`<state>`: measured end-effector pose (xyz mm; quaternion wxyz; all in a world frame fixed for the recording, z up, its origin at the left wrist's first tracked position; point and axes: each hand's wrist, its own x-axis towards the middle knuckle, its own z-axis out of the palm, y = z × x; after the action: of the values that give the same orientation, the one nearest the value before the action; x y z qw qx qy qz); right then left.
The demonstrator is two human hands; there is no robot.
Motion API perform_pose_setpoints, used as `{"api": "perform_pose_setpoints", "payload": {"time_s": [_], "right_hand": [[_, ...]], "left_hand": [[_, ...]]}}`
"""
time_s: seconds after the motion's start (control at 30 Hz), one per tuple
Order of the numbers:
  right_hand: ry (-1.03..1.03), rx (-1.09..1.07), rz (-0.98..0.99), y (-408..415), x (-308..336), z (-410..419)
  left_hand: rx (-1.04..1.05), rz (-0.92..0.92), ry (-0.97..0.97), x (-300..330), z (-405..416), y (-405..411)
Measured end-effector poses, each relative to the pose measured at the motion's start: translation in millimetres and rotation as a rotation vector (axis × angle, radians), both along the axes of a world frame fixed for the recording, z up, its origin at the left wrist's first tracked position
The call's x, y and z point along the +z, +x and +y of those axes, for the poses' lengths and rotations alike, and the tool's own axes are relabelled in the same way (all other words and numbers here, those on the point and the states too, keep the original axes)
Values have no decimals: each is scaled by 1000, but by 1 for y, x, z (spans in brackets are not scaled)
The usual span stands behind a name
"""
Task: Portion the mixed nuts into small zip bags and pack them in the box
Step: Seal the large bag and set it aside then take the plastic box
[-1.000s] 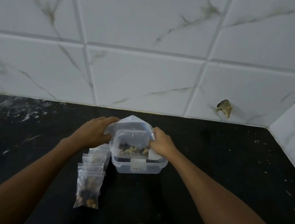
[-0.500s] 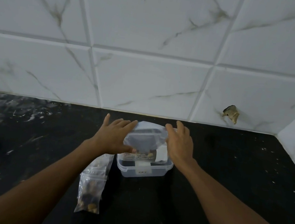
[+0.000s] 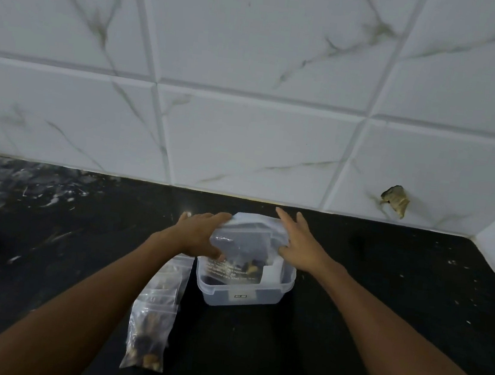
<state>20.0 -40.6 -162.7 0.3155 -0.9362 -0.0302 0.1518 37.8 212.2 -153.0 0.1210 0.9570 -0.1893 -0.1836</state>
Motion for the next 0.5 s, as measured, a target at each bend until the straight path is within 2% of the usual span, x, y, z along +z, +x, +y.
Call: {"api": "perform_pose_setpoints", "payload": {"time_s": [0.1, 0.2, 0.33, 0.43, 0.5], "right_hand": [[217, -208, -118, -4, -8, 1], [408, -382, -137, -8, -13, 2], [481, -423, -135, -10, -15, 7], [662, -461, -100, -8, -12, 7], [654, -477, -96, -7, -10, 5]], "left_hand": [[66, 108, -214, -4, 6, 0], [61, 119, -279, -3, 3, -5], [63, 111, -366, -4, 3, -8], [42, 99, -427, -8, 7, -5], [31, 104, -464, -9, 9, -5]]}}
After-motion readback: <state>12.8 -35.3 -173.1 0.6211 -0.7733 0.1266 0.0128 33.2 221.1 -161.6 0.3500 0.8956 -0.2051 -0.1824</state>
